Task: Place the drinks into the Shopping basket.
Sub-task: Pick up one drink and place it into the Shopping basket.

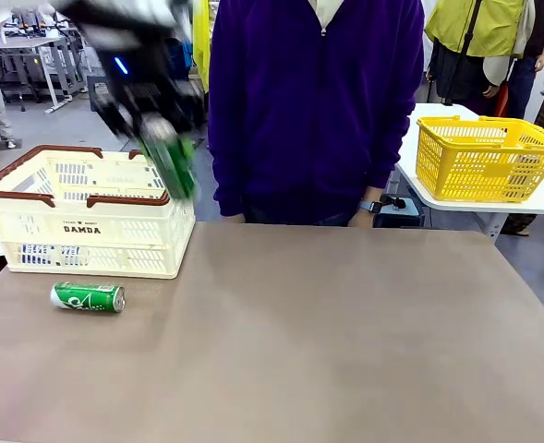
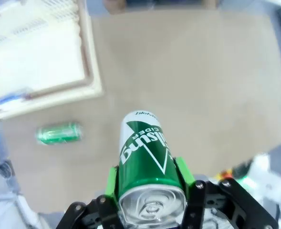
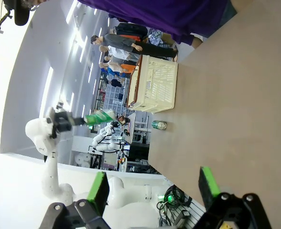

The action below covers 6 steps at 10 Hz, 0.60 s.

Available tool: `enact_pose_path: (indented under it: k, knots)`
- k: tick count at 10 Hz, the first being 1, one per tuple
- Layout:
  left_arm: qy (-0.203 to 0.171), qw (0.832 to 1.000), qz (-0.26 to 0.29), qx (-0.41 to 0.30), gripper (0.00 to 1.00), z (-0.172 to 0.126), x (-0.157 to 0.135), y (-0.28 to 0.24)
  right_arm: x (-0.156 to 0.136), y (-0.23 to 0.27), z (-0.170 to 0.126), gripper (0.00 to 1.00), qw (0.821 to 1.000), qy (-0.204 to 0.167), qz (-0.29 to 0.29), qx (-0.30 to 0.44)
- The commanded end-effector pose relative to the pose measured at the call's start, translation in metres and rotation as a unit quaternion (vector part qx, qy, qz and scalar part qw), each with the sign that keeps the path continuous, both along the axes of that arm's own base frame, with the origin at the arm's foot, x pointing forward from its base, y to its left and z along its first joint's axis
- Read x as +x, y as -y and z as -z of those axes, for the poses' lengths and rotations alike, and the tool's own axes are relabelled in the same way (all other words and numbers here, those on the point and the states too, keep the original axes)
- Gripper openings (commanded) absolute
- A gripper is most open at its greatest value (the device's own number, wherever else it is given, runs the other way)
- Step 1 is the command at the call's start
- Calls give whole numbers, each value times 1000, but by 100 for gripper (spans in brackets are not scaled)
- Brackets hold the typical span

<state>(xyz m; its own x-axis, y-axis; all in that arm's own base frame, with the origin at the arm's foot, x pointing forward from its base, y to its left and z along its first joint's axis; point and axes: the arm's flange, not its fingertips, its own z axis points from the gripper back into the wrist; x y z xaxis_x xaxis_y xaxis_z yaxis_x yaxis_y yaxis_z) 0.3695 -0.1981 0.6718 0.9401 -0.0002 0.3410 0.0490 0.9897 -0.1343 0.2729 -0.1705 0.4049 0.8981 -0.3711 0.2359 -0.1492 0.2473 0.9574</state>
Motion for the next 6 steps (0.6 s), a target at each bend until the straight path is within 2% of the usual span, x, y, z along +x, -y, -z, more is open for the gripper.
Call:
enact_pose_path:
  k: [1, 2, 3, 4, 5, 6]
  knots:
    - [28, 995, -98, -5, 0, 9, 61, -32, 3, -1, -6, 100, 1000, -1, 6, 14]
    - [-6, 987, -161, 2, 0, 26, 85, -51, 3, -1, -6, 100, 1000, -1, 6, 14]
    - [-60, 981, -185, 10, 0, 45, 102, -66, 3, -1, -6, 100, 1000, -1, 6, 14]
    - [-101, 977, -190, -5, 0, 61, 113, -80, 3, -1, -6, 100, 1000, -1, 6, 14]
    - [-163, 966, -192, -60, 0, 71, 120, -88, 3, -1, -6, 100, 1000, -1, 6, 14]
    - [-55, 983, -174, 10, 0, 62, 109, -96, 3, -1, -6, 100, 1000, -1, 6, 14]
